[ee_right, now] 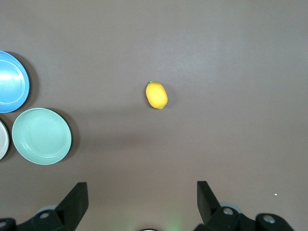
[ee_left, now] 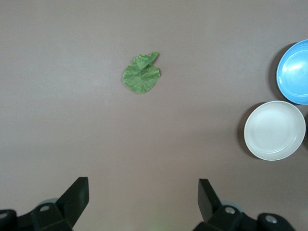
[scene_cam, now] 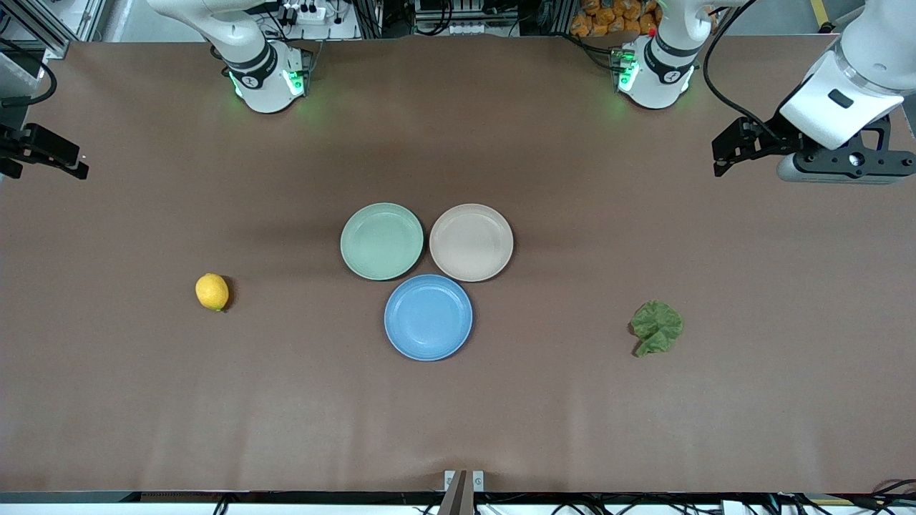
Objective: Place lemon and lettuce in plates
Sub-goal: 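Move the left gripper toward the lettuce while the right gripper reaches the lemon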
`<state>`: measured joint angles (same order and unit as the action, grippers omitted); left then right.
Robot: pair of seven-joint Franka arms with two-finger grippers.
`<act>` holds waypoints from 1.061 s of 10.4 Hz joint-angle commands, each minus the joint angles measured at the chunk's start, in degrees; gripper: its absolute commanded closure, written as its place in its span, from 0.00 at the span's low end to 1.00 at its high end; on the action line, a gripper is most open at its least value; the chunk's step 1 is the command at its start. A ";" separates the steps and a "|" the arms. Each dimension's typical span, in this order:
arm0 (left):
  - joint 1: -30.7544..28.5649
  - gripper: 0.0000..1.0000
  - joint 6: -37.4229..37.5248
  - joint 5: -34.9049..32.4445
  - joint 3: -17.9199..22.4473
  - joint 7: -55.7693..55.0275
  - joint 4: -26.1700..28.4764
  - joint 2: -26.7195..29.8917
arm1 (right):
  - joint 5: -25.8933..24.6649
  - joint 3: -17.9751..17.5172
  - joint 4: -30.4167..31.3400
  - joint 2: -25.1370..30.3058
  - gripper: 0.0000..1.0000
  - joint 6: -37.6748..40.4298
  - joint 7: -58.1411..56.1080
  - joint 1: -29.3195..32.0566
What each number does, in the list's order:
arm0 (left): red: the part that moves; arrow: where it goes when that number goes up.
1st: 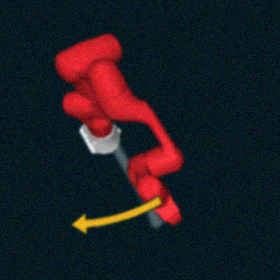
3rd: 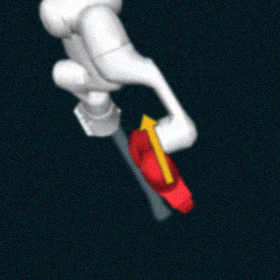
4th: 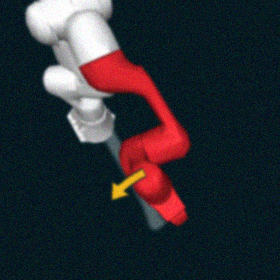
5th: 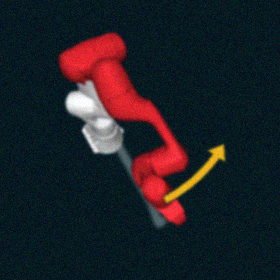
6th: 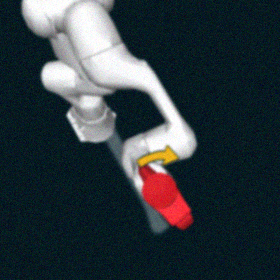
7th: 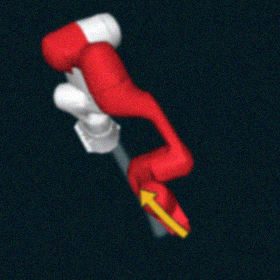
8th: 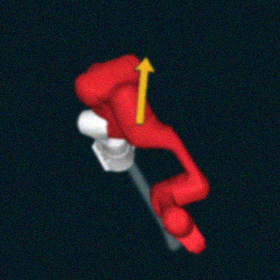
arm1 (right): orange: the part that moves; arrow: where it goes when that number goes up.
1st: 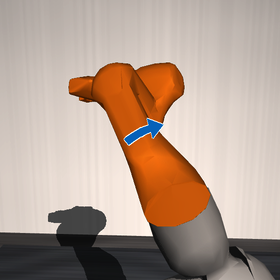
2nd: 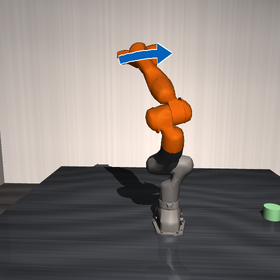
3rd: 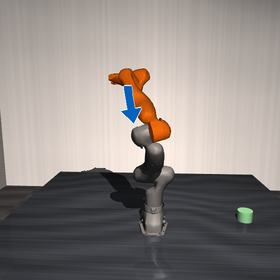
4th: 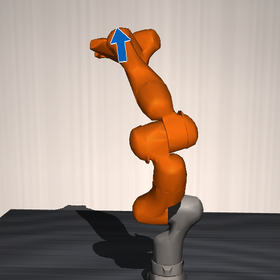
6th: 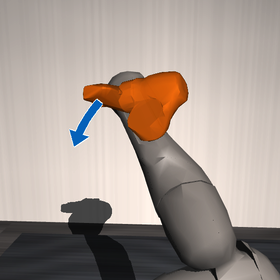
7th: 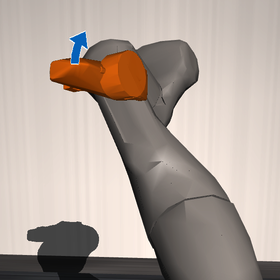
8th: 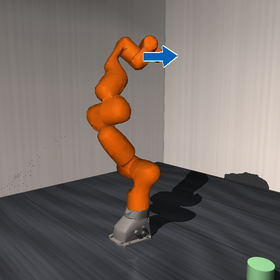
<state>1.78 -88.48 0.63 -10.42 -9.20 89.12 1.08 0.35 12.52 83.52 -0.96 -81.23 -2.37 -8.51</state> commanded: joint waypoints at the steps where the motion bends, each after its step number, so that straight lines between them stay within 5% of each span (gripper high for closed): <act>1: -0.11 0.00 0.15 -0.72 -0.47 1.11 -0.88 -0.03 | -0.96 0.04 -0.38 -0.01 0.00 0.64 0.52 -0.28; 5: 0.33 0.00 0.06 -1.16 -0.56 0.67 -1.05 -1.69 | -0.96 0.04 -0.38 -0.09 0.00 0.64 0.44 -0.19; 11: -0.64 0.00 -9.41 -1.33 -0.39 0.41 0.61 -11.87 | -0.87 0.04 0.23 -0.18 0.00 0.64 0.35 -0.19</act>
<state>1.29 -96.05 0.60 -10.63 -9.20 89.75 -7.84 0.30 12.52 83.60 -1.21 -81.11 -2.37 -8.51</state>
